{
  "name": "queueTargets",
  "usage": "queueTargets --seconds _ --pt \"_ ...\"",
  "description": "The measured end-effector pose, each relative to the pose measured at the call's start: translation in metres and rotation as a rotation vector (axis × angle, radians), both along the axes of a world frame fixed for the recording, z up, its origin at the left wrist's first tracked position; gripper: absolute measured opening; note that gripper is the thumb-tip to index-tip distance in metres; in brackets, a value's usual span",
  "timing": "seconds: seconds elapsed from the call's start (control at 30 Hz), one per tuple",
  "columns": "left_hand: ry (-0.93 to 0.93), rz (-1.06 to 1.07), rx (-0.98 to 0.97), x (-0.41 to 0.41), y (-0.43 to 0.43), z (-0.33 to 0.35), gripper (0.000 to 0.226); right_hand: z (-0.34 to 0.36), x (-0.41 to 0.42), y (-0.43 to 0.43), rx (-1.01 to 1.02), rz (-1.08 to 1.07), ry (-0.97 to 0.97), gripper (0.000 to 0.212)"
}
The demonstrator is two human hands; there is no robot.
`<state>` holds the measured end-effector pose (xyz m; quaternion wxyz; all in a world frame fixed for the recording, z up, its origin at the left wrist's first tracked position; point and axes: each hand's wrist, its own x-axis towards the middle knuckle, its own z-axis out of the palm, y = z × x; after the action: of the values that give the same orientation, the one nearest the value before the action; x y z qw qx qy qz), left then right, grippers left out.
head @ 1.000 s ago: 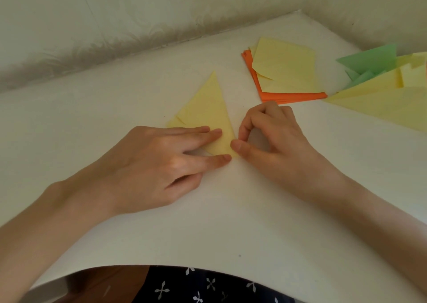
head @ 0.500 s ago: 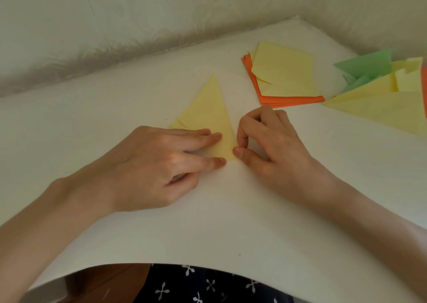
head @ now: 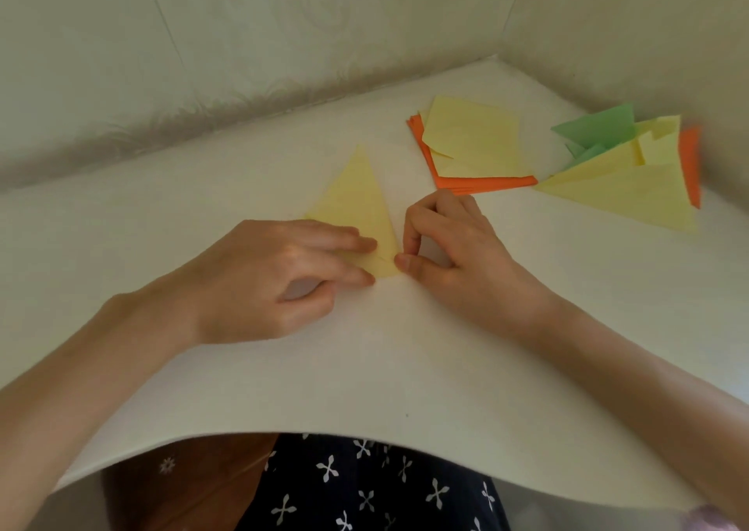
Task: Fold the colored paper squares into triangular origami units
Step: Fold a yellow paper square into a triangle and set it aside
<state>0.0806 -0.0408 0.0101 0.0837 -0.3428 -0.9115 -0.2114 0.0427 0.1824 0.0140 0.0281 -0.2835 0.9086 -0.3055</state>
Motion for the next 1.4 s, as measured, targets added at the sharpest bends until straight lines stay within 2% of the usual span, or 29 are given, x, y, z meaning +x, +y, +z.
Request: queueTargets --seconds 0.1,0.2,0.3,0.37,0.47,0.63,0.77,0.9,1.03,1.17,1.3,1.4 --pt "-0.044 0.095 0.151 -0.011 -0.005 -0.007 0.036 -0.001 -0.002 0.001 -0.008 0.013 -0.001 0.022" --pt "-0.197 0.136 0.218 -0.02 -0.011 -0.008 0.048 0.0 -0.003 0.007 -0.079 0.055 -0.019 0.015" --pt "-0.183 0.165 0.189 -0.023 -0.011 -0.011 0.058 0.007 -0.007 0.02 -0.19 0.139 -0.025 0.01" --pt "-0.103 0.201 0.156 -0.021 -0.007 -0.01 0.055 0.008 -0.009 0.025 -0.177 0.22 0.036 0.018" --pt "0.001 0.248 0.136 -0.017 -0.001 -0.009 0.047 0.001 -0.01 0.021 -0.049 0.278 0.193 0.03" --pt "0.037 0.265 0.146 -0.016 0.001 -0.01 0.044 -0.004 -0.011 0.019 0.011 0.226 0.393 0.028" --pt "0.018 0.189 0.102 -0.019 -0.007 -0.01 0.045 -0.008 -0.007 0.018 0.055 0.207 0.511 0.022" --pt "-0.148 0.149 0.117 -0.022 -0.019 -0.006 0.037 -0.009 -0.004 0.016 0.063 0.225 0.573 0.018" --pt "-0.177 0.148 0.112 -0.023 -0.02 -0.003 0.031 -0.009 -0.004 0.016 0.034 0.243 0.544 0.017" --pt "-0.216 0.164 0.18 -0.024 -0.021 -0.001 0.035 -0.01 -0.005 0.015 0.024 0.234 0.474 0.018" --pt "-0.279 0.2 0.237 -0.025 -0.019 0.0 0.029 -0.004 0.0 0.011 -0.035 0.097 0.218 0.01" --pt "-0.311 0.229 0.299 -0.025 -0.017 0.0 0.02 0.001 0.002 0.008 -0.013 -0.008 0.011 0.017"
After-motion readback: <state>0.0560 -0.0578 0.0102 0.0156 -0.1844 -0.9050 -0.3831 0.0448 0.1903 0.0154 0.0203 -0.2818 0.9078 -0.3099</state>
